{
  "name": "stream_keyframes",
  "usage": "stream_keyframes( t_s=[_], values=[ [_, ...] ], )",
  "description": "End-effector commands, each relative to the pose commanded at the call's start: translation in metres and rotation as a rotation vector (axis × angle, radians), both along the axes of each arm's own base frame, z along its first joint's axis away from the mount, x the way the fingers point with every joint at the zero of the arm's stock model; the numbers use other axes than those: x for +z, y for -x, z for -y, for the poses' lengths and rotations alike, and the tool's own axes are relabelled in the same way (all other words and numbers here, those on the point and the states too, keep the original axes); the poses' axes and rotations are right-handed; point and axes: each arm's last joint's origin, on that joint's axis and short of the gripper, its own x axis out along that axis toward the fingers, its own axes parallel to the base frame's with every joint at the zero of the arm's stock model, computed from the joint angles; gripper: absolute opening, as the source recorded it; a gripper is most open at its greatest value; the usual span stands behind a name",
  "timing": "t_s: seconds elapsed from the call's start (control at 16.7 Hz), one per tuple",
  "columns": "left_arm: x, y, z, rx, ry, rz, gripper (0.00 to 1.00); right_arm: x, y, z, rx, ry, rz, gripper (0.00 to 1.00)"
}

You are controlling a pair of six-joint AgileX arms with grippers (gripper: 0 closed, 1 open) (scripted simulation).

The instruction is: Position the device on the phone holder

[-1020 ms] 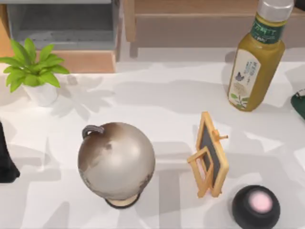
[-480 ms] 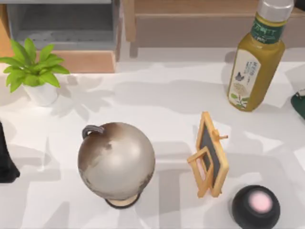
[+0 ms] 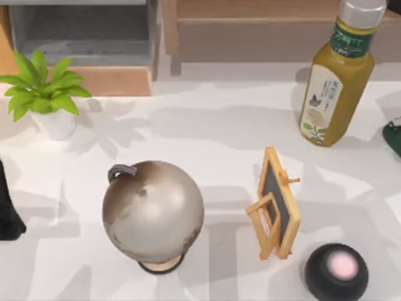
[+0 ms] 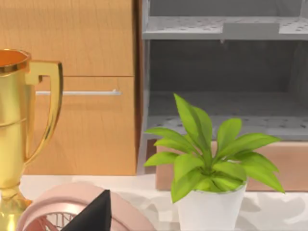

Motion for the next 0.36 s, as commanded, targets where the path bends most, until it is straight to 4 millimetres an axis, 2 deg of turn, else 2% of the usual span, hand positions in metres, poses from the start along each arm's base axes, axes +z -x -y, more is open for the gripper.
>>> stream_keyframes(
  t_s=[0.36],
  values=[
    [0.0, 0.0, 0.0, 0.0, 0.0, 0.0, 1.0, 0.0, 0.0, 0.0, 0.0, 0.0, 0.0, 1.0]
  ],
)
